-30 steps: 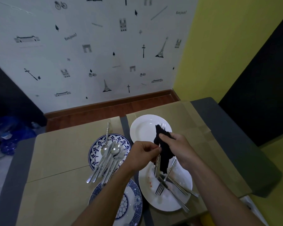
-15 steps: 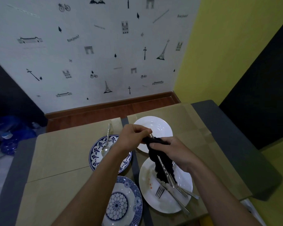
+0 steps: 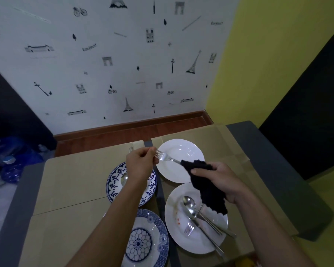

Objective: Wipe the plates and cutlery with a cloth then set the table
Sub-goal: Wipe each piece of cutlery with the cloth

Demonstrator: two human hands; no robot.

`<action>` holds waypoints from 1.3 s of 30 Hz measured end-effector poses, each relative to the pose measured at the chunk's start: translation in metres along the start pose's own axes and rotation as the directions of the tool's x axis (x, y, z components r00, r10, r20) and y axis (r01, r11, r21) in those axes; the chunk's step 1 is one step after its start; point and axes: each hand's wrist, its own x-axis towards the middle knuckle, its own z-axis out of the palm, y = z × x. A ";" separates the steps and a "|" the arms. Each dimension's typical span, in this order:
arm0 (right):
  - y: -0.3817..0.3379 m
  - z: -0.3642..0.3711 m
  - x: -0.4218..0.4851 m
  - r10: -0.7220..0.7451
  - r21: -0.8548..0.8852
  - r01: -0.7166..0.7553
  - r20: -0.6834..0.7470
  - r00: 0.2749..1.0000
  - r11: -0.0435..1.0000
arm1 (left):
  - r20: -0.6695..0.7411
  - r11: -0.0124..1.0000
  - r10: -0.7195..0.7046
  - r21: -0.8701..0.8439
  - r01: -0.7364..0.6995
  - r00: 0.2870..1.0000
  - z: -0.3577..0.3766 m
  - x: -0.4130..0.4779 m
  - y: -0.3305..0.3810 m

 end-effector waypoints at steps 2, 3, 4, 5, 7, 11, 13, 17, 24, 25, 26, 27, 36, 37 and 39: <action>0.000 0.001 0.003 -0.013 0.114 0.029 -0.141 0.990 0.993 | 0.009 0.999 -0.025 -0.047 0.025 1.000 -0.001 -0.001 -0.001; 0.000 0.002 0.004 -0.021 0.165 0.056 -0.207 0.978 0.985 | 0.032 0.997 -0.037 -0.069 0.040 0.999 -0.001 -0.002 -0.001; 0.000 0.004 0.006 -0.029 0.219 0.089 -0.263 0.964 0.972 | 0.069 0.994 -0.053 -0.091 0.060 0.996 0.000 -0.005 0.000; -0.001 0.005 0.008 -0.034 0.277 0.123 -0.307 0.951 0.953 | 0.117 0.990 -0.072 -0.108 0.085 0.991 0.000 -0.007 0.000; -0.003 0.010 0.010 -0.035 0.386 0.184 -0.362 0.932 0.904 | 0.242 0.984 -0.108 -0.113 0.138 0.964 0.000 -0.011 0.001; -0.006 0.022 0.015 -0.086 0.348 0.213 -0.348 0.934 0.913 | 0.423 0.984 -0.113 -0.075 0.159 0.899 0.010 -0.026 0.001; -0.005 0.031 0.016 -0.121 0.258 0.193 -0.268 0.956 0.947 | 0.439 0.986 -0.099 -0.079 0.149 0.893 0.018 -0.029 0.001; -0.005 0.040 0.015 -0.130 0.150 0.160 -0.193 0.973 0.976 | 0.470 0.986 -0.102 -0.071 0.153 0.877 0.022 -0.029 0.004; -0.004 0.040 0.020 -0.136 0.116 0.174 -0.278 0.951 0.978 | 0.521 0.991 -0.130 0.043 0.126 0.843 0.021 -0.031 0.010; -0.004 0.040 0.019 -0.143 0.125 0.181 -0.262 0.954 0.976 | 0.521 0.991 -0.132 0.062 0.117 0.843 0.021 -0.031 0.010; -0.004 0.040 0.019 -0.162 0.129 0.199 -0.253 0.954 0.971 | 0.524 0.991 -0.136 0.071 0.115 0.841 0.021 -0.031 0.009; -0.006 0.040 0.018 -0.181 0.136 0.221 -0.257 0.949 0.966 | 0.530 0.990 -0.141 0.076 0.119 0.836 0.021 -0.031 0.008; -0.019 0.023 0.024 -0.231 0.160 0.308 -0.374 0.898 0.938 | 0.567 0.989 -0.133 0.126 0.073 0.813 0.016 -0.028 0.008; -0.019 0.024 0.022 -0.222 0.146 0.284 -0.338 0.914 0.947 | 0.566 0.992 -0.114 0.106 0.065 0.816 0.017 -0.029 0.009; -0.015 0.030 0.020 -0.227 0.105 0.257 -0.238 0.944 0.961 | 0.566 0.996 -0.080 0.070 0.049 0.821 0.020 -0.031 0.011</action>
